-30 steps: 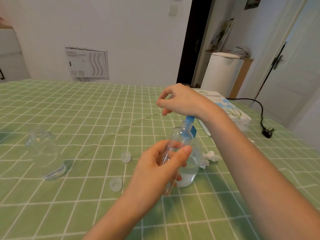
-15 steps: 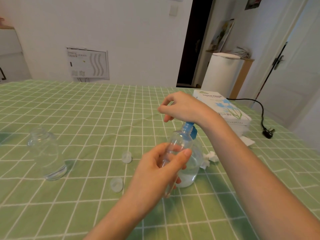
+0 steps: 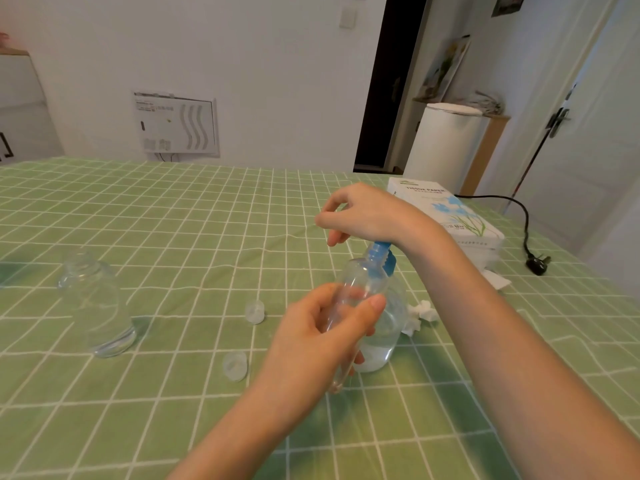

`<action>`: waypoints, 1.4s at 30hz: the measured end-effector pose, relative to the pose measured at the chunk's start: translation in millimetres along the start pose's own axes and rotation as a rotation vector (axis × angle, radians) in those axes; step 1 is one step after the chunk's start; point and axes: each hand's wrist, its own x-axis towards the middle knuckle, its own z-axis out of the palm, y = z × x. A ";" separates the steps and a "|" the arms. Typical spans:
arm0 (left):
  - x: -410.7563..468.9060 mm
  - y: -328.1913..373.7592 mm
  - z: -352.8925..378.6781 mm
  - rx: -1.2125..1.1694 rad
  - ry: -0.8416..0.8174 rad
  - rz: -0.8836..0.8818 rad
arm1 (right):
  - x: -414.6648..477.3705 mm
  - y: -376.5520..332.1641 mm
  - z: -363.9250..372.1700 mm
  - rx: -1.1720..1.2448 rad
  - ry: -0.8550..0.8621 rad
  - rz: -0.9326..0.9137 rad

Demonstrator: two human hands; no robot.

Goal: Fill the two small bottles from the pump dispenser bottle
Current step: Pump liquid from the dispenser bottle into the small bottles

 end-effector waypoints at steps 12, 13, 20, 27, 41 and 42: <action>0.5 0.3 -0.1 -0.014 0.004 0.009 | 0.7 -2.9 -7.8 0.012 0.101 -0.003; 0.5 0.7 -0.1 -0.022 0.002 0.009 | 0.8 -3.9 -9.2 0.003 0.112 -0.009; 0.7 1.5 0.8 -0.026 0.011 0.002 | 0.8 -3.0 -7.5 0.035 0.053 0.020; -1.3 -1.9 2.6 -0.008 0.022 -0.008 | -0.2 2.6 3.0 0.049 0.017 0.053; 0.2 2.1 2.2 -0.030 0.020 0.001 | 1.4 -5.4 -7.7 -0.033 0.024 -0.015; 0.1 1.9 2.3 -0.031 0.021 0.002 | 0.8 -4.7 -7.8 -0.021 0.019 -0.013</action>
